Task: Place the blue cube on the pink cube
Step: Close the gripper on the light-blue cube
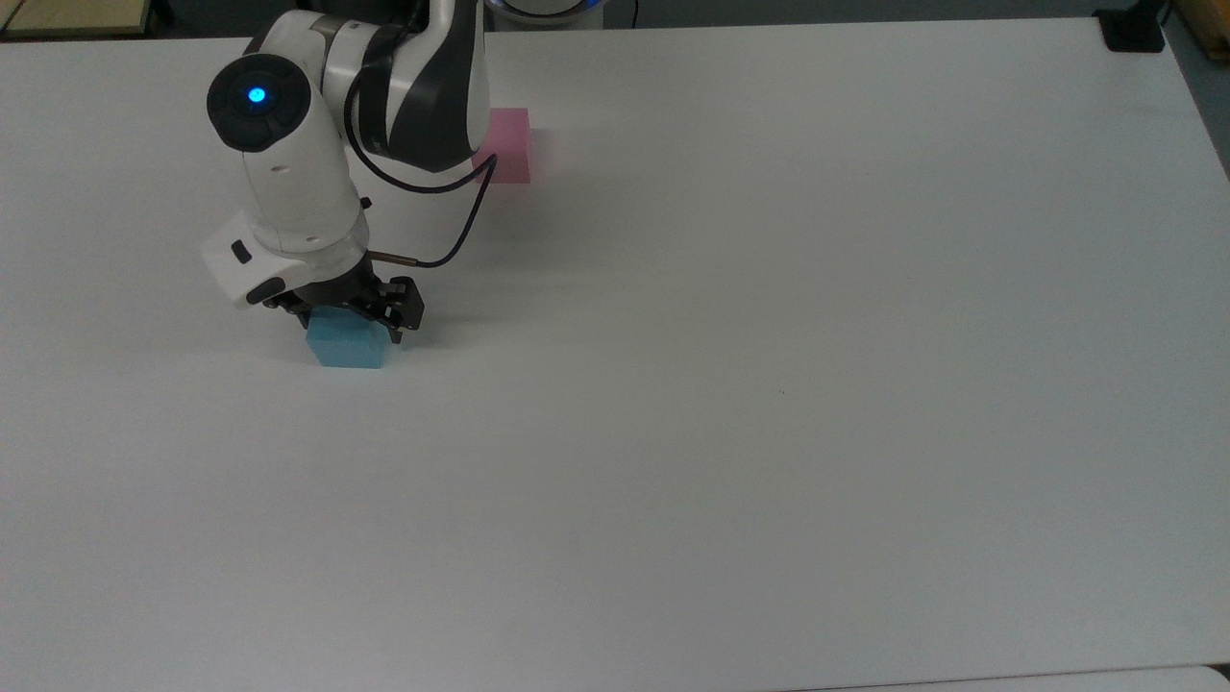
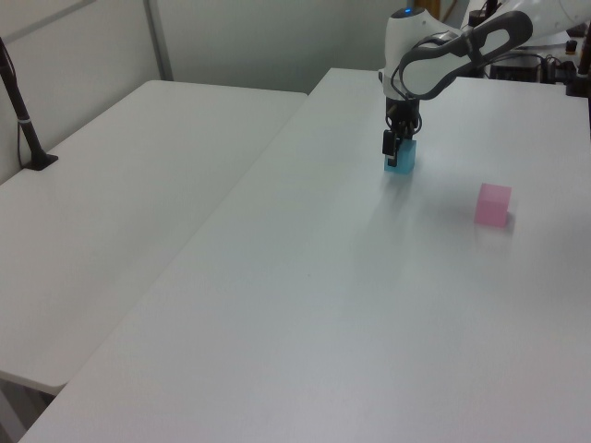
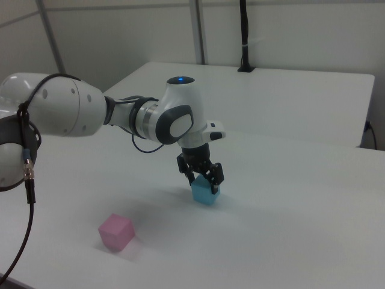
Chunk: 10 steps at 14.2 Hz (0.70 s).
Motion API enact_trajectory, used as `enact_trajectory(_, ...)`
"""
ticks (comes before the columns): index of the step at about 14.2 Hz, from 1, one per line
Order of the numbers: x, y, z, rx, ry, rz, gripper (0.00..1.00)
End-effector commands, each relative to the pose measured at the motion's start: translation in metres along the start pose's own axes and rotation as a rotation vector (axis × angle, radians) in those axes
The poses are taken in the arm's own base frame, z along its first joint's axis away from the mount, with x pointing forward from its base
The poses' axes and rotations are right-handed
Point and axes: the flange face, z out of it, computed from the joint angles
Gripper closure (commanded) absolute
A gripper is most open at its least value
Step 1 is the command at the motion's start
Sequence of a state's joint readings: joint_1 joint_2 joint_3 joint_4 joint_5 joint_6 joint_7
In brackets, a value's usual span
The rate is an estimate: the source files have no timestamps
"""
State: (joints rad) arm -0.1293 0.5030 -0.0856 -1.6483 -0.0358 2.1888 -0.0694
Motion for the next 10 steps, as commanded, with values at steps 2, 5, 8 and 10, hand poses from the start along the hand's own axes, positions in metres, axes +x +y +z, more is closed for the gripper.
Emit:
enact_trajectory(2, -0.001, 0.001, -0.004, 0.014, 0.021, -0.001, 0.68)
enact_trajectory(5, 0.000, 0.001, -0.008, 0.013, 0.023, -0.007, 0.72)
enact_trajectory(8, 0.001, 0.005, -0.047, 0.017, 0.040, -0.015, 0.72)
enact_trajectory(10, 0.002, 0.008, -0.093, 0.022, 0.019, -0.008, 0.72)
